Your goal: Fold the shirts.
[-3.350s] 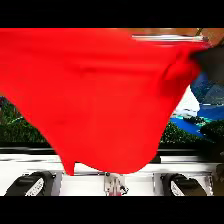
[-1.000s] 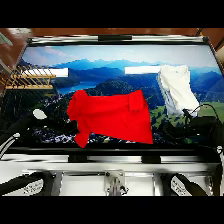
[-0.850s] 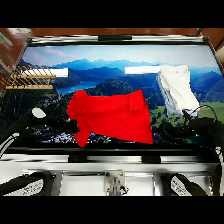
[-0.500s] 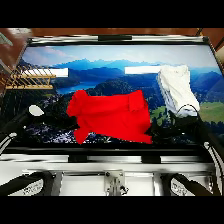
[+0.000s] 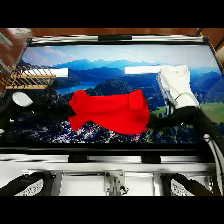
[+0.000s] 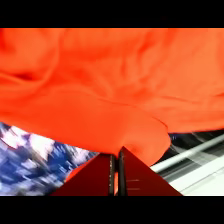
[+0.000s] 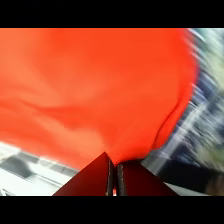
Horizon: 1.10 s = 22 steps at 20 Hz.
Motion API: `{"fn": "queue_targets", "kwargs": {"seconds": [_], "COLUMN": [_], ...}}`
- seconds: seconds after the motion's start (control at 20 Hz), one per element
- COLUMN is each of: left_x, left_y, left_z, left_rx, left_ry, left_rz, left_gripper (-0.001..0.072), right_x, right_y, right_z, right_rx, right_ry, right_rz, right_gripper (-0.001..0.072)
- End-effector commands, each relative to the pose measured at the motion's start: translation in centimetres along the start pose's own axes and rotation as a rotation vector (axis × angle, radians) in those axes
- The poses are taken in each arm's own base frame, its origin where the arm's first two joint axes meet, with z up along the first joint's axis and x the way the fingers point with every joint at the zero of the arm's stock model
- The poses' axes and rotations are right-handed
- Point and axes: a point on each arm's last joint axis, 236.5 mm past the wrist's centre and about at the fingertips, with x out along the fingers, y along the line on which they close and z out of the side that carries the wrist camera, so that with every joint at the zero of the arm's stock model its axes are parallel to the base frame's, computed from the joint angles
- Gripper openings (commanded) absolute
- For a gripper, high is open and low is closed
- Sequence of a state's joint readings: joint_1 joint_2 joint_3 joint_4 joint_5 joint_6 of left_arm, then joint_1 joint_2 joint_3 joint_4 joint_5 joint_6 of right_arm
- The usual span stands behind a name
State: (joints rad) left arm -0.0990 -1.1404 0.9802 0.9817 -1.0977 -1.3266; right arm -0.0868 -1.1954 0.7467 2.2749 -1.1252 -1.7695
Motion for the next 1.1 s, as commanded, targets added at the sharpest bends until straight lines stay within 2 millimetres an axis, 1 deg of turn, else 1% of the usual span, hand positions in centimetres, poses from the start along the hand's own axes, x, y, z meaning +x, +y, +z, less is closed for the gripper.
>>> {"fn": "queue_targets", "kwargs": {"seconds": [0.0, 0.05, 0.1, 0.15, 0.2, 0.25, 0.3, 0.35, 0.4, 0.45, 0.5, 0.55, 0.6, 0.65, 0.7, 0.8, 0.9, 1.0, 1.05], "left_x": [-10.7, -15.4, -21.1, -26.4, -31.9, -36.5, -40.8, -44.0, -46.7, -48.2, -48.8, -48.8, -47.9, -46.6, -44.8, -41.1, -37.5, -32.9, -30.4], "left_y": [-2.1, -4.1, -7.2, -10.4, -14.1, -17.5, -21.2, -24.0, -26.0, -26.7, -26.5, -25.7, -24.5, -22.9, -21.0, -17.5, -14.8, -12.3, -10.9], "left_z": [6.1, 8.5, 10.7, 11.9, 12.2, 11.7, 10.5, 9.1, 7.7, 6.8, 6.2, 5.8, 5.6, 5.7, 5.9, 6.5, 7.6, 8.8, 9.6], "left_rx": [0.262, 0.328, 0.394, 0.450, 0.502, 0.524, 0.554, 0.598, 0.630, 0.641, 0.644, 0.641, 0.630, 0.613, 0.590, 0.539, 0.496, 0.464, 0.447], "left_ry": [-0.179, -0.299, -0.456, -0.598, -0.743, -0.867, -0.987, -1.076, -1.156, -1.206, -1.219, -1.210, -1.171, -1.115, -1.038, -0.903, -0.803, -0.683, -0.623], "left_rz": [0.178, 0.218, 0.230, 0.232, 0.209, 0.160, 0.080, 0.020, -0.021, -0.029, -0.001, 0.043, 0.091, 0.140, 0.192, 0.267, 0.292, 0.296, 0.298], "left_gripper": [0.0030, 0.0031, 0.0031, 0.0031, 0.0031, 0.0031, 0.0031, 0.0031, 0.0031, 0.0031, 0.0031, 0.0031, 0.0031, 0.0031, 0.0031, 0.0031, 0.0031, 0.0031, 0.0031], "right_x": [-9.2, -13.9, -19.3, -24.6, -29.7, -34.8, -38.8, -41.6, -43.6, -44.9, -45.6, -45.8, -45.7, -45.2, -44.2, -41.3, -37.2, -33.0, -31.1], "right_y": [8.3, 12.0, 15.8, 19.2, 22.4, 25.4, 27.7, 29.1, 30.1, 30.8, 31.1, 31.0, 30.7, 30.2, 29.3, 27.3, 24.6, 22.0, 20.9], "right_z": [4.8, 6.0, 6.6, 6.5, 5.6, 3.8, 1.6, -0.5, -2.3, -3.9, -5.0, -5.7, -5.9, -5.7, -5.1, -3.7, -1.7, 1.0, 2.8], "right_rx": [-0.318, -0.439, -0.550, -0.633, -0.701, -0.758, -0.803, -0.836, -0.865, -0.877, -0.876, -0.868, -0.856, -0.842, -0.813, -0.749, -0.679, -0.569, -0.516], "right_ry": [-0.238, -0.377, -0.535, -0.696, -0.854, -1.009, -1.128, -1.212, -1.273, -1.311, -1.328, -1.335, -1.327, -1.302, -1.258, -1.130, -0.943, -0.766, -0.699], "right_rz": [0.055, 0.061, 0.065, 0.072, 0.084, 0.106, 0.135, 0.149, 0.160, 0.175, 0.191, 0.194, 0.187, 0.166, 0.137, 0.086, 0.031, -0.001, -0.006], "right_gripper": [0.0068, 0.0068, 0.0068, 0.0069, 0.0069, 0.0068, 0.0069, 0.0069, 0.0069, 0.0069, 0.0069, 0.0069, 0.0069, 0.0069, 0.0069, 0.0069, 0.0069, 0.0069, 0.0069]}}
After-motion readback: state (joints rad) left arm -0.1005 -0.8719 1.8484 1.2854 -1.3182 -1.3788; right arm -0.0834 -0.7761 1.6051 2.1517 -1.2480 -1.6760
